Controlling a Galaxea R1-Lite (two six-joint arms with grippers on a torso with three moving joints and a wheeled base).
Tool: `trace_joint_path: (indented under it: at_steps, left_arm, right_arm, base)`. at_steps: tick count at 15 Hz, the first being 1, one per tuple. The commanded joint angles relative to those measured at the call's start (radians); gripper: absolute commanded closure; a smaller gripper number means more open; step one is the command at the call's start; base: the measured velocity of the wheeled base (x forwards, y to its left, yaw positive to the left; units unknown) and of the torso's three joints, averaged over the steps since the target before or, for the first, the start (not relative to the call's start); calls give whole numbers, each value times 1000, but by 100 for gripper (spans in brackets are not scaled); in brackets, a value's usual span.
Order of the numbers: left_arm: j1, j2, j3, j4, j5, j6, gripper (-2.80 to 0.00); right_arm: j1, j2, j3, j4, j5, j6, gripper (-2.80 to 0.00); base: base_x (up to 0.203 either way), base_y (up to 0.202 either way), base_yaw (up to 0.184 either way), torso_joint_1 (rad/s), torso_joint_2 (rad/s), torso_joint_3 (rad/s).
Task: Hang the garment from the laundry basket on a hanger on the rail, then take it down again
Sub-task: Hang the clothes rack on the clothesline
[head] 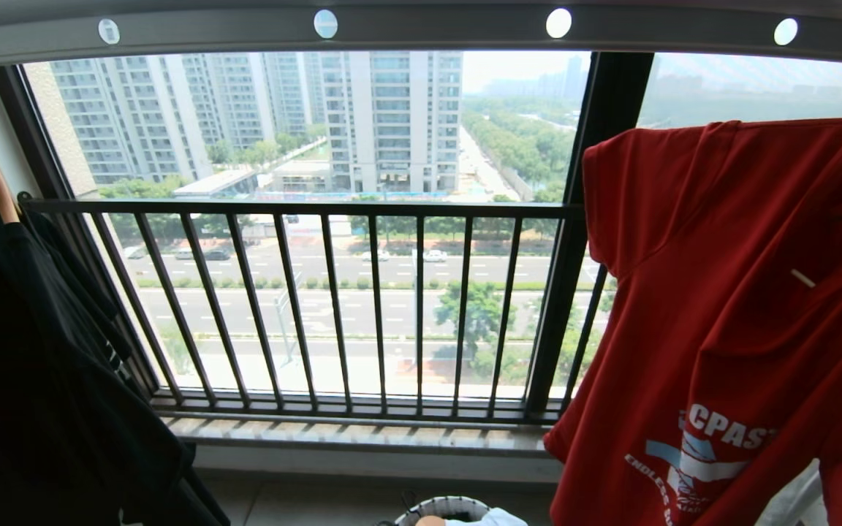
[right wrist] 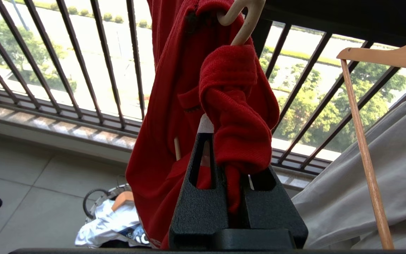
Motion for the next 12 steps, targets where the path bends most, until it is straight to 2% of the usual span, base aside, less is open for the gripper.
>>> trace_joint_path:
  at_steps: [1,7,12]
  left_arm:
    - [0,-4,-2,2,3,0,0]
    - [0,-11,-4,0,3,3,0]
    - [0,-20,-10,0,3,4,0]
  right_arm:
    - [0,50,-4,-7,0,-1,0]
    - [-1,139,-11,-88,-3,-3,0]
    - [-1,204,-53,-96,-5,-3,0]
  base:
    - [0,0,0,0,0,0]
    - [0,0,0,0,0,0]
    - [0,0,0,0,0,0]
